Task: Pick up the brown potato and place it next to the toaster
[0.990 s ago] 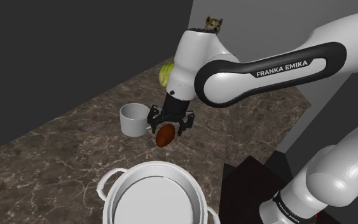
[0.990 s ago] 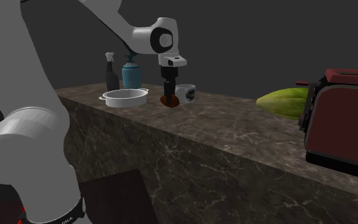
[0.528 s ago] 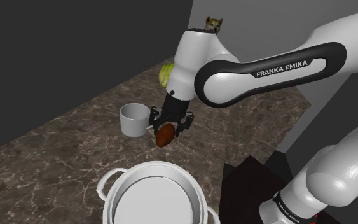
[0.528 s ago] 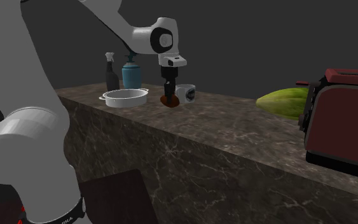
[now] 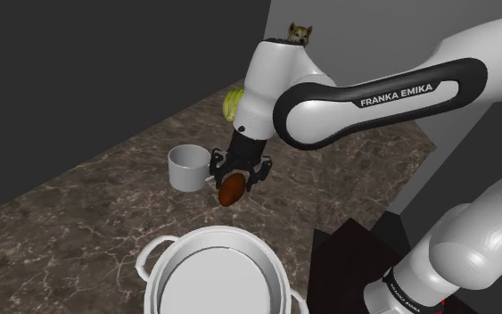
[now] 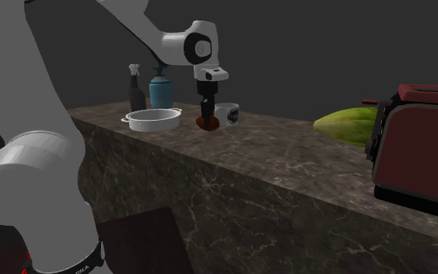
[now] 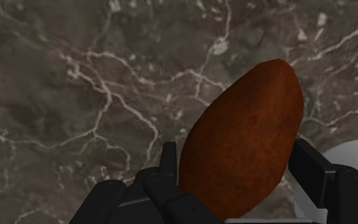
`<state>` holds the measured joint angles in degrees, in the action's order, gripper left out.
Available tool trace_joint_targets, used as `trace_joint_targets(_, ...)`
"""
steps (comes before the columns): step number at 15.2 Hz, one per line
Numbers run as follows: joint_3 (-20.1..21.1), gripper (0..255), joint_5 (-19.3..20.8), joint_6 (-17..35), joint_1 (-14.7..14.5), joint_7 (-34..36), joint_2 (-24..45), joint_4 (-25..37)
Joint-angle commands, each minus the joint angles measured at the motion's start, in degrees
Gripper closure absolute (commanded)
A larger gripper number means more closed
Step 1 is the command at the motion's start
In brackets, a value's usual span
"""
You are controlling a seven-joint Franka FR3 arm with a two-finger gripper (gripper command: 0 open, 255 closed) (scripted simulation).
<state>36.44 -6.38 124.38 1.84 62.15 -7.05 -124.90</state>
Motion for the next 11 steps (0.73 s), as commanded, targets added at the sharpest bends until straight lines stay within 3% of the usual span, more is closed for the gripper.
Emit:
trace_joint_targets(1, -0.13, 255, -0.25, -1.21, -0.01, -0.18, -0.47, 0.79)
trace_joint_targets(11, -1.07, 255, -1.29, -9.01, 0.1, -0.93, -2.85, 6.52)
